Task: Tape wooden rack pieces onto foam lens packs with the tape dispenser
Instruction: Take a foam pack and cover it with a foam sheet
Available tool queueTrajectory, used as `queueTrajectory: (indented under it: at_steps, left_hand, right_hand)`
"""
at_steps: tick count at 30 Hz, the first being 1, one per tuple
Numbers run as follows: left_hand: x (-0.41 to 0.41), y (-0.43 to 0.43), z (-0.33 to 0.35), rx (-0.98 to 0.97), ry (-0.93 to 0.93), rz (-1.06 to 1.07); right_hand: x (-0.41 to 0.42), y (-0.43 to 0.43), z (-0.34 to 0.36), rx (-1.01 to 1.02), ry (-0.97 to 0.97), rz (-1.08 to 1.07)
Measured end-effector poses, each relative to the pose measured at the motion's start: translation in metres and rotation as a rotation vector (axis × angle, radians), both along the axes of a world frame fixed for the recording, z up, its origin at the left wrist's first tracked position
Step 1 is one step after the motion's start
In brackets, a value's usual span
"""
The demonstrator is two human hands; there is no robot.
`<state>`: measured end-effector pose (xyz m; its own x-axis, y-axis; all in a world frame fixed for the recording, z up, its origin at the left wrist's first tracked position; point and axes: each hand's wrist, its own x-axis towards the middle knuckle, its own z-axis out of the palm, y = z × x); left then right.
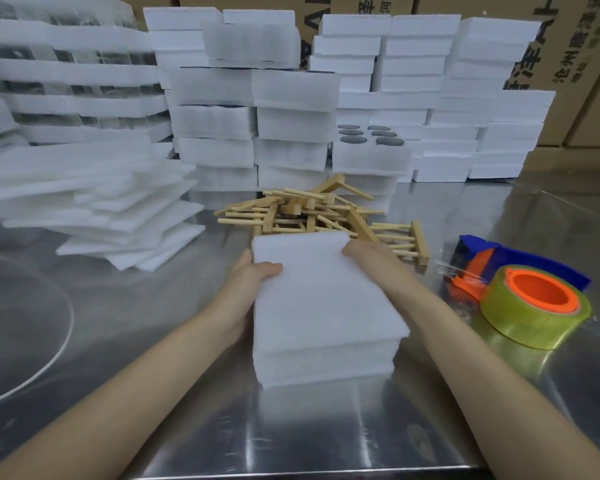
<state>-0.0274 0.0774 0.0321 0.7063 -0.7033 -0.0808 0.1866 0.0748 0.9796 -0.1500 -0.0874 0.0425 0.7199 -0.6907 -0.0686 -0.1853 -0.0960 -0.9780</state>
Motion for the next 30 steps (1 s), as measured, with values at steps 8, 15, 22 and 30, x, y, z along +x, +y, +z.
queueTrajectory:
  at_steps: [8,15,22,30]
  left_hand:
    - [0.002,0.003,-0.002,0.027,-0.020,-0.042]
    - [0.003,0.005,-0.001,0.048,-0.073,-0.055]
    - [0.006,0.012,0.005,0.096,-0.114,-0.248]
    - [0.006,0.016,0.004,0.038,-0.005,-0.319]
  right_hand:
    - [-0.001,0.004,0.007,-0.027,0.076,0.061]
    - [-0.004,0.004,0.008,-0.115,0.073,0.072]
    - [-0.004,0.005,0.007,-0.125,0.091,0.060]
    - [0.003,0.010,0.006,-0.023,0.202,0.024]
